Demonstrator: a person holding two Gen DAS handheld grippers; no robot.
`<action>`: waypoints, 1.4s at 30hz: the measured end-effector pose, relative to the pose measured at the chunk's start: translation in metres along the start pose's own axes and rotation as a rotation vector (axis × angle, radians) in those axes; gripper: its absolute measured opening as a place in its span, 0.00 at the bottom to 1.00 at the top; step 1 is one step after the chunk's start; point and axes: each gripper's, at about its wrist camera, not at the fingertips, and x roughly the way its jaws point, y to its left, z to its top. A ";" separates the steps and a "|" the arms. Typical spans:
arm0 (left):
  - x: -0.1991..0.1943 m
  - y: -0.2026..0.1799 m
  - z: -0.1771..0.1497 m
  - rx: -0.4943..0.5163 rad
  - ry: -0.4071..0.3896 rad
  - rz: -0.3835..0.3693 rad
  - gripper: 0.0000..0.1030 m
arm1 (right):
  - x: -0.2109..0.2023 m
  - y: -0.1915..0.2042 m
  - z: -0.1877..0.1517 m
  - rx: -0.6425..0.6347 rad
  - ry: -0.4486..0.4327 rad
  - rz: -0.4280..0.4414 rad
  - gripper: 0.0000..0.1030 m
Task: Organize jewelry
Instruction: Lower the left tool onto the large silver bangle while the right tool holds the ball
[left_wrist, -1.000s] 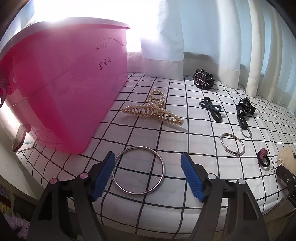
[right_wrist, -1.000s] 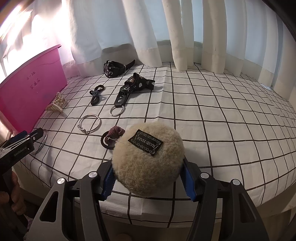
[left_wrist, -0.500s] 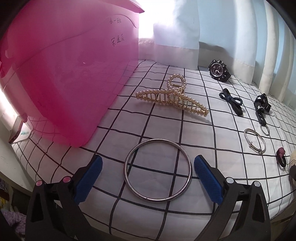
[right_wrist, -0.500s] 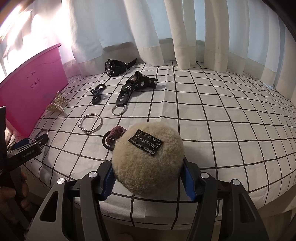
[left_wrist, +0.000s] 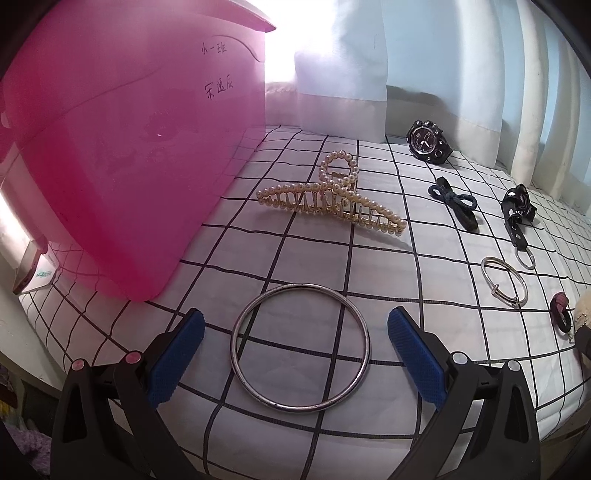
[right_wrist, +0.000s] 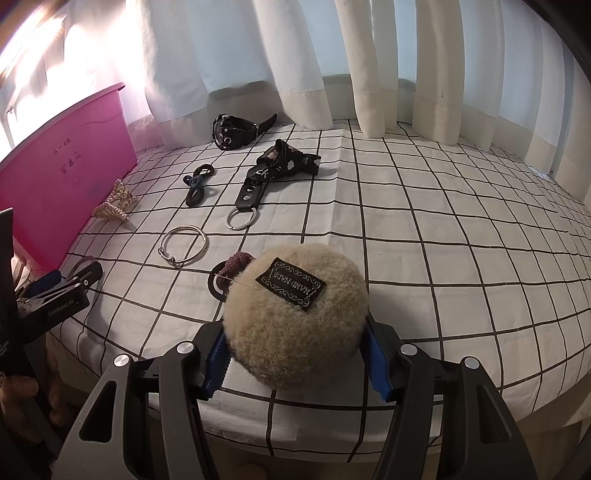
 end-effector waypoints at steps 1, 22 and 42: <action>-0.001 -0.002 -0.001 0.014 -0.007 0.004 0.93 | 0.000 0.000 0.000 0.002 0.000 -0.001 0.57; -0.022 -0.041 -0.010 0.161 -0.062 -0.019 0.30 | -0.001 -0.005 -0.003 0.012 -0.001 0.010 0.57; 0.000 -0.001 0.003 -0.051 0.061 -0.050 0.95 | -0.002 0.007 0.002 -0.029 -0.008 0.033 0.57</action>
